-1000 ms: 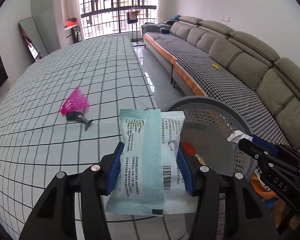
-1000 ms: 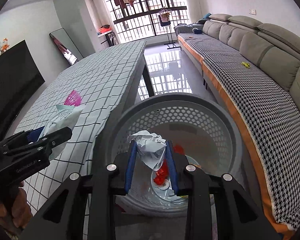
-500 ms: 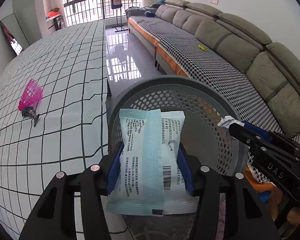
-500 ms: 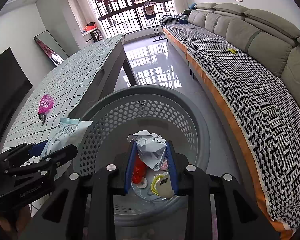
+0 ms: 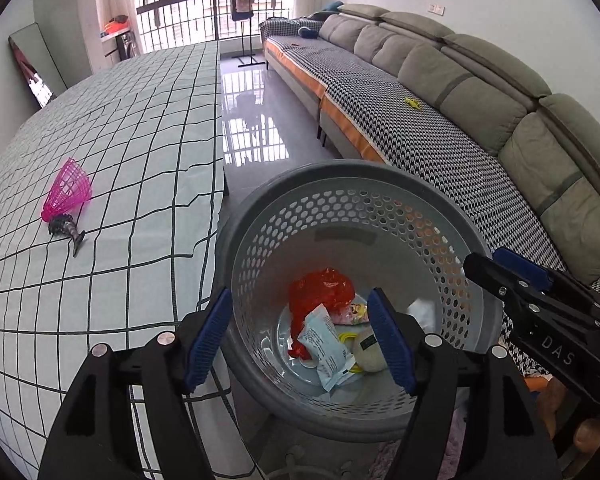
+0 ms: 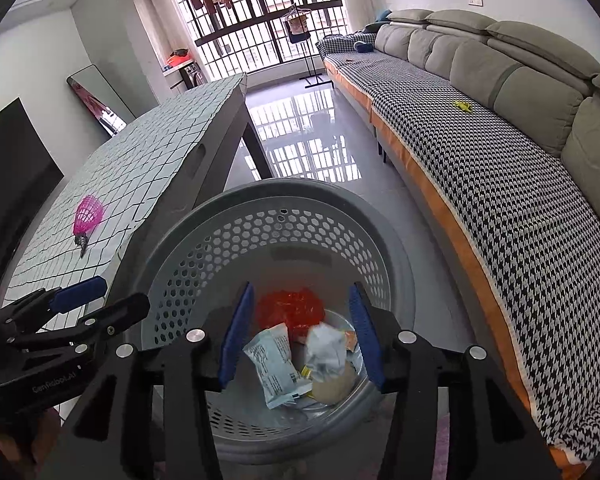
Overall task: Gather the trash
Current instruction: 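Move both open grippers back toward the pink shuttlecock and toy fish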
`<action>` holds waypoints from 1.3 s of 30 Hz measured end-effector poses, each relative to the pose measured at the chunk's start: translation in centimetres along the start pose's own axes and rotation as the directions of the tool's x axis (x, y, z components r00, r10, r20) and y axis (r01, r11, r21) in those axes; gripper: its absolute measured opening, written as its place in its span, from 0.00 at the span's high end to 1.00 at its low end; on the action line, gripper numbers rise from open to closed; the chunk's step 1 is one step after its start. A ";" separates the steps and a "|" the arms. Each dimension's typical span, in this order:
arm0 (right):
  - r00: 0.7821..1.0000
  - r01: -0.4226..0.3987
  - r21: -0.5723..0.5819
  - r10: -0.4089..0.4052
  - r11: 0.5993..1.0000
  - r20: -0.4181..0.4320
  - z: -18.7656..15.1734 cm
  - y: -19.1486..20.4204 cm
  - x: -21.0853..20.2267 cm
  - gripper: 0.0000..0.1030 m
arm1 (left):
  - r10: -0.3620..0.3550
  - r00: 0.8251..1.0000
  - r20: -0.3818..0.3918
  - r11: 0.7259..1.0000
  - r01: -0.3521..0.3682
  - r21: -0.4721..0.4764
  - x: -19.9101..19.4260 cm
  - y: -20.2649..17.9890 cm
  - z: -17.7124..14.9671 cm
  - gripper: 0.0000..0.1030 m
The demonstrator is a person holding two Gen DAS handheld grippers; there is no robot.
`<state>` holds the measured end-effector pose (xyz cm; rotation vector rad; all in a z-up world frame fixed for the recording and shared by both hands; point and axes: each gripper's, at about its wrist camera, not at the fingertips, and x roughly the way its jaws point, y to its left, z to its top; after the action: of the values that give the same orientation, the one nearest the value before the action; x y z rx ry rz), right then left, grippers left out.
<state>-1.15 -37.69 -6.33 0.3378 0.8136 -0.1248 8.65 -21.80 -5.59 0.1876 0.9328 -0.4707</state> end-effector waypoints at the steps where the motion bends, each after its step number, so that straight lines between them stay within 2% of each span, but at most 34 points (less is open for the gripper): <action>1: 1.000 0.000 0.002 0.000 1.000 0.000 0.0 0.0 0.0 0.54 | 0.002 1.000 0.001 1.000 -0.002 -0.001 -0.1 0.0 0.0 0.33; 8: 1.000 -0.006 0.014 0.006 1.000 0.000 -0.5 0.2 -0.5 0.54 | 0.008 1.000 0.010 1.000 -0.008 -0.001 -0.7 -0.1 -0.2 0.33; 13: 1.000 -0.004 0.011 0.004 1.000 0.006 -0.8 0.6 -1.1 0.53 | 0.015 1.000 0.023 1.000 -0.015 -0.005 -1.4 0.0 -0.5 0.29; 25: 1.000 -0.002 -0.034 0.003 0.999 0.028 -1.4 3.3 -3.1 0.44 | 0.034 0.997 0.073 0.999 -0.031 -0.040 -4.2 1.8 -1.3 0.18; 39: 0.997 -0.068 -0.137 0.072 0.988 0.025 -0.8 10.7 -2.6 0.40 | 0.107 0.984 0.141 0.986 -0.087 -0.142 -8.7 8.6 -3.4 0.13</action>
<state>-0.91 -27.45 -2.30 0.2349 0.7753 -0.0084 5.81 -10.29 -1.01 0.0737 0.8022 -0.3249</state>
